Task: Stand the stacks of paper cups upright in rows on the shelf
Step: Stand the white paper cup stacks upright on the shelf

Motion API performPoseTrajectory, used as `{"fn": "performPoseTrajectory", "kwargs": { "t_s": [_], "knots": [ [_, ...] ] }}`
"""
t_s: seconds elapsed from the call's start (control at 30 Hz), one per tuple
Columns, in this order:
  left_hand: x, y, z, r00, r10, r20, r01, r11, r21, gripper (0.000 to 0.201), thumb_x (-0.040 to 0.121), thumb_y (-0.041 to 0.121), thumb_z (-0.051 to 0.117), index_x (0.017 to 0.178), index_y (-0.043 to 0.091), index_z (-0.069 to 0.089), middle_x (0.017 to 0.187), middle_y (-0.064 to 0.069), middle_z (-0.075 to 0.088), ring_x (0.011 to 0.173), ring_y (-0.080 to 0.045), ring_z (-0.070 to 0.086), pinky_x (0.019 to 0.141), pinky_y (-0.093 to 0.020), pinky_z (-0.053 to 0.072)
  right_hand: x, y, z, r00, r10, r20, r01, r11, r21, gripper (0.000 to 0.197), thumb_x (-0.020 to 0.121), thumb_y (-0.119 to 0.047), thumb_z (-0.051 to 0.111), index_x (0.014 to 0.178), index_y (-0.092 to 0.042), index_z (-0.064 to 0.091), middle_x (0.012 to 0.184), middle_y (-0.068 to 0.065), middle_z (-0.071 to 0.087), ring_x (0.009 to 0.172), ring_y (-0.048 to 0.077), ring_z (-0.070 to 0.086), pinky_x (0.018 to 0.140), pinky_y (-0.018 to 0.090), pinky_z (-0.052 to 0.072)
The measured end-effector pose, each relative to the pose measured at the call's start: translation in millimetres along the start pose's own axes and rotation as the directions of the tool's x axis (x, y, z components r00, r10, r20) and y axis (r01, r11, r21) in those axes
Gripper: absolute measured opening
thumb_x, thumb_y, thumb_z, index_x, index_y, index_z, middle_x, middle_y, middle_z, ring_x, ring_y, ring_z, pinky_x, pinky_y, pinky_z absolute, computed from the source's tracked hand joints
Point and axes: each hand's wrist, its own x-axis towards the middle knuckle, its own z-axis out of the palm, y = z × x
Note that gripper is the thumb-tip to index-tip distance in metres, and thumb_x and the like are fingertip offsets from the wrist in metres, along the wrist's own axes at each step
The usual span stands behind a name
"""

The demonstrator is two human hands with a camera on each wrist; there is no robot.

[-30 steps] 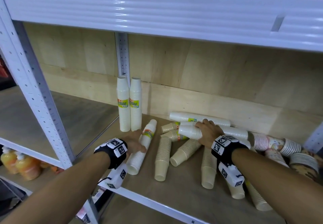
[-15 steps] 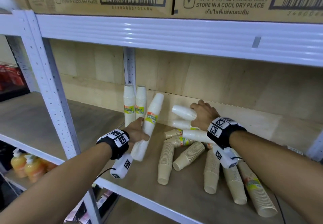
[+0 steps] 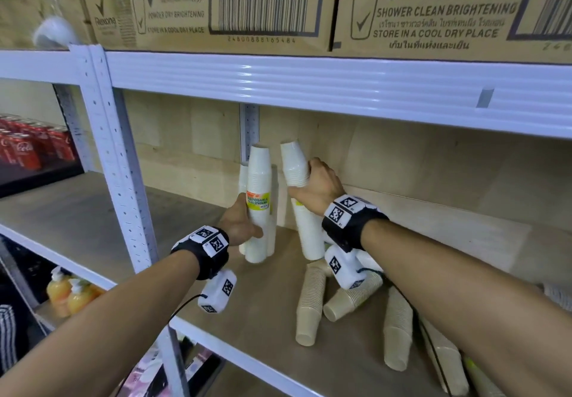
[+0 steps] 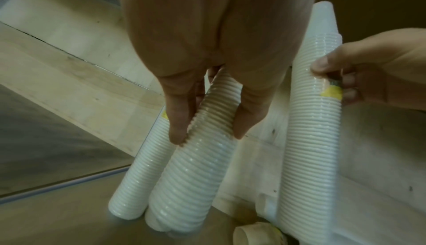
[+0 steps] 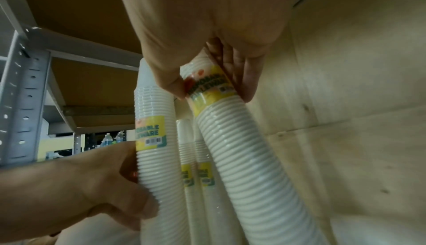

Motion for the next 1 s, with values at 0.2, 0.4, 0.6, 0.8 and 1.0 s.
{"fn": "performPoseTrajectory", "kwargs": {
  "t_s": [0.2,0.4,0.6,0.8,1.0],
  "knots": [
    [-2.0,-21.6,-3.3,0.999,-0.042,-0.005,0.043,0.998,0.038,0.077,0.069,0.007,0.080,0.131,0.021,0.036,0.116,0.000,0.059,0.107,-0.022,0.058,0.088,-0.039,0.052,-6.6,-9.6,36.3,0.989,0.100,0.105,-0.115,0.983,0.147,0.053,0.068,-0.030,0.077,0.108,-0.013,0.048,0.103,0.004,0.059,0.090,0.025,0.061,0.071,0.035,0.051],
    [-3.7,-43.7,6.7,0.997,-0.071,-0.009,0.072,0.995,0.067,0.070,0.069,0.009,0.081,0.128,0.022,0.044,0.113,0.003,0.062,0.106,-0.021,0.060,0.093,-0.041,0.051,-13.5,-3.2,64.5,0.963,0.155,0.220,-0.206,0.951,0.232,0.051,0.070,-0.022,0.076,0.110,-0.013,0.045,0.105,0.005,0.059,0.093,0.025,0.061,0.078,0.042,0.056],
    [-4.4,-55.1,20.2,0.995,-0.104,0.005,0.104,0.993,0.050,0.070,0.074,0.007,0.079,0.132,0.020,0.042,0.113,0.003,0.059,0.107,-0.021,0.057,0.091,-0.037,0.049,-20.2,0.5,76.5,0.953,0.163,0.256,-0.229,0.940,0.252,0.050,0.071,-0.022,0.075,0.110,-0.015,0.044,0.102,0.002,0.059,0.090,0.022,0.062,0.076,0.039,0.055],
    [-8.7,-55.8,19.0,0.995,-0.099,0.018,0.099,0.994,0.045,0.073,0.072,0.010,0.079,0.134,0.021,0.042,0.119,0.000,0.062,0.111,-0.024,0.059,0.097,-0.043,0.050,-18.6,0.2,74.8,0.950,0.145,0.277,-0.220,0.940,0.262,0.053,0.071,-0.024,0.076,0.111,-0.016,0.044,0.105,0.002,0.059,0.093,0.022,0.062,0.080,0.044,0.056],
    [-5.8,-29.9,-4.3,0.999,-0.027,0.036,0.026,0.999,0.030,0.063,0.073,0.011,0.081,0.126,0.017,0.048,0.113,0.002,0.062,0.107,-0.020,0.059,0.090,-0.036,0.050,-9.2,-6.5,60.5,0.962,0.096,0.257,-0.165,0.951,0.260,0.053,0.071,-0.033,0.076,0.112,-0.019,0.046,0.106,0.000,0.060,0.093,0.020,0.061,0.082,0.044,0.055]
  ]
}}
